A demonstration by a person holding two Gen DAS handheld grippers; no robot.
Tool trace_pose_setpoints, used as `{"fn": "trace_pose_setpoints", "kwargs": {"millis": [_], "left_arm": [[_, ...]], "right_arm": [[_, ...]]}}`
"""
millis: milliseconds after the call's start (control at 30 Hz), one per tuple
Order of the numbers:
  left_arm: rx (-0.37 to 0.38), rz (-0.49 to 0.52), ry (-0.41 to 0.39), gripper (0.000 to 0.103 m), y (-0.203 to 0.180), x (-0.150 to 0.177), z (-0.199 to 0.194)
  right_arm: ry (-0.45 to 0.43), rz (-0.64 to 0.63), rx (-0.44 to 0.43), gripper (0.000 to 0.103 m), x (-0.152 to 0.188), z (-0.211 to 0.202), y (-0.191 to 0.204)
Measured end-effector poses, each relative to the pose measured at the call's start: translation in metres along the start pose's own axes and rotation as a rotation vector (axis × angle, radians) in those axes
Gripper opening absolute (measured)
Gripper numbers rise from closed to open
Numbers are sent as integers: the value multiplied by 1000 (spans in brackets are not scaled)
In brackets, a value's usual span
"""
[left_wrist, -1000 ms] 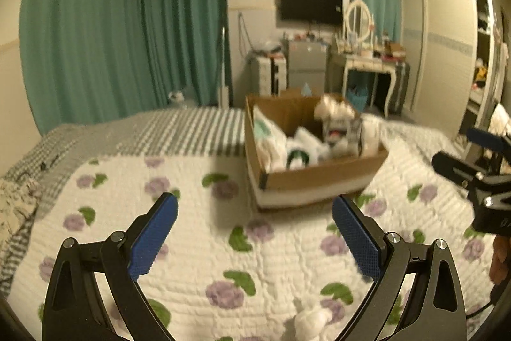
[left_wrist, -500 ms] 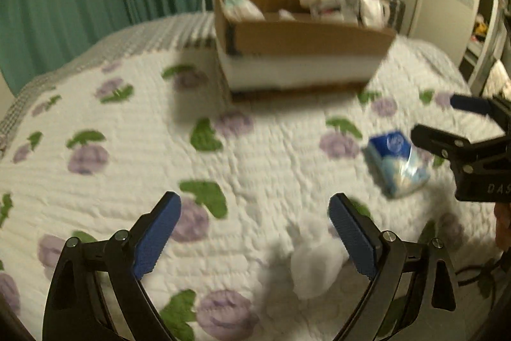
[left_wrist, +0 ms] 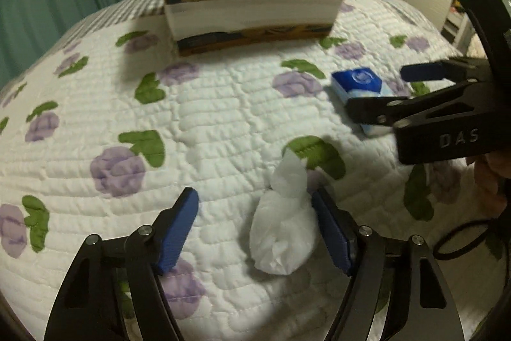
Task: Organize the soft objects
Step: 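Grasp the white tissue with the left tool while the right grasps the blue tissue packet, then carry the tissue and blue packet over the box and release both into it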
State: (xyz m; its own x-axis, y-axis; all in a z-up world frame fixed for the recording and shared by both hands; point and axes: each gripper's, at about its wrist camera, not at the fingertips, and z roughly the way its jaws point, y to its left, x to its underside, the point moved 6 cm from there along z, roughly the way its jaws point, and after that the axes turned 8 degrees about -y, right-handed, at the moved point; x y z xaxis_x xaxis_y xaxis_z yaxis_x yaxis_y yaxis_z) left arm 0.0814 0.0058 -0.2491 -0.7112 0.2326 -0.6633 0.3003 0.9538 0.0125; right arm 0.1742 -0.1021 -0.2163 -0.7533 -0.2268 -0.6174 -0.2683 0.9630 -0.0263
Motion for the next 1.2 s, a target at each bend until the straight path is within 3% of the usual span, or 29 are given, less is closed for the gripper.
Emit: {"fn": "trace_pose_setpoints", "kwargs": {"millis": [33,133,267,333,400,667,1200], "left_arm": [[3,7,0,65,-3,2,1],[60,9,-1,29,-14,3,1],[32,59,-30,27,-25,4,-1],[40,34,-31,26,-21,2,-1],[58,-12,-29,26,-15,0,-1],[35,-39,-54,26,-9,-7,-6],[-28,-72,-200,26,7,-59,-68]], "right_arm": [[12,-8,-8,103,2,3,4],[44,-18,-16,103,9,12,12],[77,-5,-55,98,15,20,18],[85,-8,-63,84,18,22,20],[97,9,-78,61,19,22,21],[63,21,-87,57,12,11,19],[-237,40,-73,57,-23,-92,17]]}}
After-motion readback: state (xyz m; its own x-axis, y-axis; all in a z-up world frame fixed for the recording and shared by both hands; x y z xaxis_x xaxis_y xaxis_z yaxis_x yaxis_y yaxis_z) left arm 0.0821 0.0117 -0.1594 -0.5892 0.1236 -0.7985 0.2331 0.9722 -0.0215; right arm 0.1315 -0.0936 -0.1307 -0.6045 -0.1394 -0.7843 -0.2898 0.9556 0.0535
